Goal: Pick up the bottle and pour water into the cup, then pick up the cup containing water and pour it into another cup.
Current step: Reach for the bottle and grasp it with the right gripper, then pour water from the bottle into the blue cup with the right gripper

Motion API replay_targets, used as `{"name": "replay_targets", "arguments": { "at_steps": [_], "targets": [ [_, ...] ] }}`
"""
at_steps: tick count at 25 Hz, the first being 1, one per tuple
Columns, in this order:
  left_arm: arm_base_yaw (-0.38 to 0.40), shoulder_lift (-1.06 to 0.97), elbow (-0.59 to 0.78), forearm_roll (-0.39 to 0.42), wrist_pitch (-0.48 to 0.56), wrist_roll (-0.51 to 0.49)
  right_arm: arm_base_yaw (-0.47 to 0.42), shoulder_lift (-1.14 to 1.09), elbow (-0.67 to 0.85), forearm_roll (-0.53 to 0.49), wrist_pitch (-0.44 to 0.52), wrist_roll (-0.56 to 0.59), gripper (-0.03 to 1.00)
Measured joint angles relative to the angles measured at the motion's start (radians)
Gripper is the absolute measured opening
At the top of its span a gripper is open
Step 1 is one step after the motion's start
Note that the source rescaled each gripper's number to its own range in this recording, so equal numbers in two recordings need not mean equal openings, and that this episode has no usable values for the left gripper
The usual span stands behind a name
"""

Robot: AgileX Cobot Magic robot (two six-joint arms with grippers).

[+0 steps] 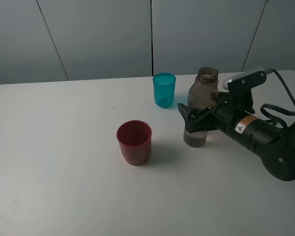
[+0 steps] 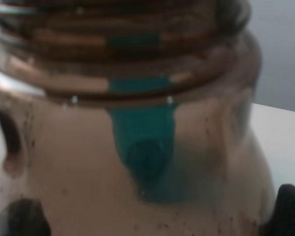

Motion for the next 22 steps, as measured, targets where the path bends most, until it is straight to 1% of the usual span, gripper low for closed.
{"name": "replay_targets", "arguments": {
  "at_steps": [6, 7, 8, 9, 10, 22],
  "targets": [
    [0.0, 0.0, 0.0, 0.0, 0.0, 0.0, 0.0, 0.002, -0.02, -0.024, 0.0, 0.021, 0.99],
    [0.0, 0.0, 0.0, 0.0, 0.0, 0.0, 0.0, 0.002, -0.02, -0.021, 0.0, 0.023, 0.87],
    [0.0, 0.0, 0.0, 0.0, 0.0, 0.0, 0.0, 0.002, -0.02, -0.013, 0.0, 0.023, 0.6],
    [0.0, 0.0, 0.0, 0.0, 0.0, 0.0, 0.0, 0.002, -0.02, -0.007, 0.0, 0.025, 0.27],
    [0.0, 0.0, 0.0, 0.0, 0.0, 0.0, 0.0, 0.002, -0.02, 0.002, 0.0, 0.032, 0.0],
    [0.0, 0.0, 0.0, 0.0, 0.0, 0.0, 0.0, 0.002, -0.02, 0.008, 0.0, 0.036, 0.0]
  ]
}}
